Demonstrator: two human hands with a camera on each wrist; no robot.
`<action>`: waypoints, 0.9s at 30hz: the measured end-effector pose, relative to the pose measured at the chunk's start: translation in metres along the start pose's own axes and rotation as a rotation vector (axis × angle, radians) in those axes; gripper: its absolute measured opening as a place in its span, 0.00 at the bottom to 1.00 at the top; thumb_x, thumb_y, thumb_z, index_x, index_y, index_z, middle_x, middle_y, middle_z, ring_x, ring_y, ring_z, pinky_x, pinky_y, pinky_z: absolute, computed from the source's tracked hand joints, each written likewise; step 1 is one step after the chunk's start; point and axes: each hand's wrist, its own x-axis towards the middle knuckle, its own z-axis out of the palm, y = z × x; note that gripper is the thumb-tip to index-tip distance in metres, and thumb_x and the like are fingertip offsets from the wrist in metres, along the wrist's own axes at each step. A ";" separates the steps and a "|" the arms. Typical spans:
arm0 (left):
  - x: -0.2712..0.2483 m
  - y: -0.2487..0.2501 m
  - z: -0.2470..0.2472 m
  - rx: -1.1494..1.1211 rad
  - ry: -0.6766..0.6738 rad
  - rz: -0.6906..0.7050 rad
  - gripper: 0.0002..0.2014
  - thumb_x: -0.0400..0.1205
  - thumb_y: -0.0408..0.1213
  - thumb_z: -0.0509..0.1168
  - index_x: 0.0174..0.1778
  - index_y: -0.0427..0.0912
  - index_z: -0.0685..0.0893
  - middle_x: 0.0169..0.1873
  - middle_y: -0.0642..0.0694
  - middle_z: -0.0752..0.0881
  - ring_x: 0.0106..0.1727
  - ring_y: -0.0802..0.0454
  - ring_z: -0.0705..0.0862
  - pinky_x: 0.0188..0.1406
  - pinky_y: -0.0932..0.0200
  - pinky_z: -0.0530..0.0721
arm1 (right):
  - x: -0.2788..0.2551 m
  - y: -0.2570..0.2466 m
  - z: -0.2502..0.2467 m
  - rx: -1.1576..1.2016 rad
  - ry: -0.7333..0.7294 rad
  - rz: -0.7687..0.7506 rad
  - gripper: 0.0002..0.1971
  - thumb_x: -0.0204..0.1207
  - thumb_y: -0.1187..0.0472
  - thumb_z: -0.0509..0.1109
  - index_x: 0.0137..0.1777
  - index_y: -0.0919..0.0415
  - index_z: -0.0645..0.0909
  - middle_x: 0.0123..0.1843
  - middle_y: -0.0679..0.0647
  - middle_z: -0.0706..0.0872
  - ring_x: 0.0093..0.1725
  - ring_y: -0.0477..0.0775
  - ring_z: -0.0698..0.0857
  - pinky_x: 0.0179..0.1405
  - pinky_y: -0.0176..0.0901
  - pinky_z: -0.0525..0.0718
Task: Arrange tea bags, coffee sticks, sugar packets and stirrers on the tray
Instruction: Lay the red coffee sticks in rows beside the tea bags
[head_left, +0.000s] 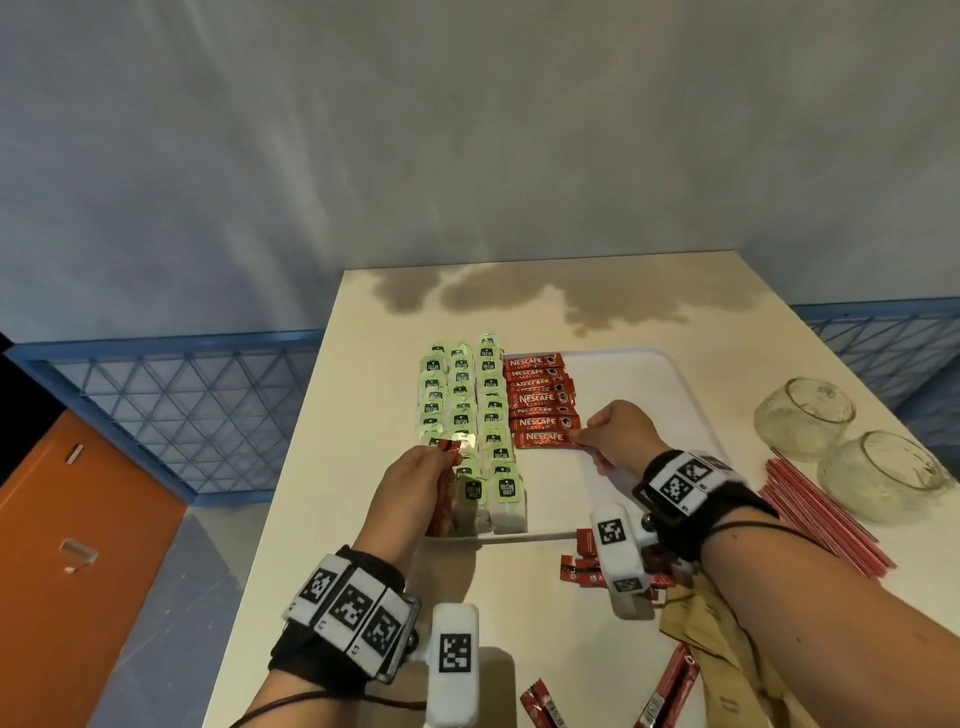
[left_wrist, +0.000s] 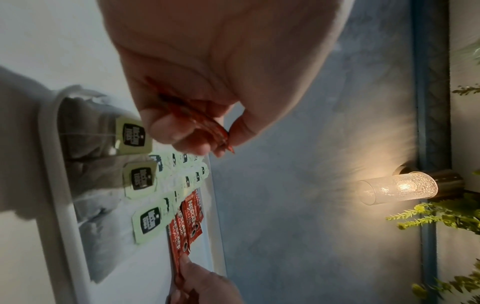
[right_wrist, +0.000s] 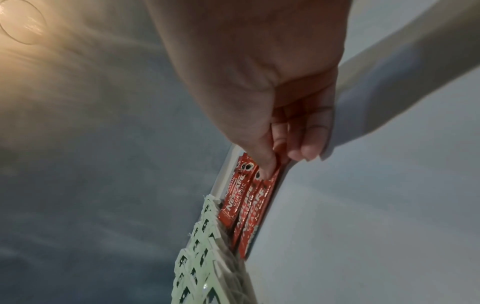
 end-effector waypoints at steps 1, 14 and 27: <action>0.000 -0.001 -0.002 -0.003 -0.010 0.009 0.09 0.87 0.35 0.59 0.49 0.32 0.80 0.25 0.45 0.80 0.23 0.49 0.75 0.20 0.59 0.71 | 0.002 -0.002 0.001 -0.012 -0.001 -0.013 0.17 0.70 0.68 0.80 0.38 0.60 0.71 0.33 0.66 0.81 0.29 0.60 0.76 0.26 0.48 0.72; -0.001 -0.002 0.003 -0.026 -0.102 0.015 0.27 0.90 0.45 0.47 0.48 0.40 0.92 0.23 0.44 0.72 0.23 0.54 0.65 0.24 0.59 0.61 | -0.001 -0.011 -0.001 0.031 0.001 -0.035 0.22 0.77 0.50 0.75 0.31 0.62 0.71 0.27 0.61 0.75 0.22 0.55 0.71 0.27 0.47 0.70; -0.035 0.003 0.036 0.130 -0.031 0.217 0.06 0.79 0.39 0.74 0.43 0.39 0.91 0.37 0.46 0.89 0.19 0.62 0.81 0.19 0.69 0.75 | -0.126 -0.036 -0.006 0.090 -0.439 -0.319 0.10 0.79 0.54 0.73 0.53 0.59 0.89 0.42 0.53 0.90 0.37 0.48 0.85 0.39 0.39 0.85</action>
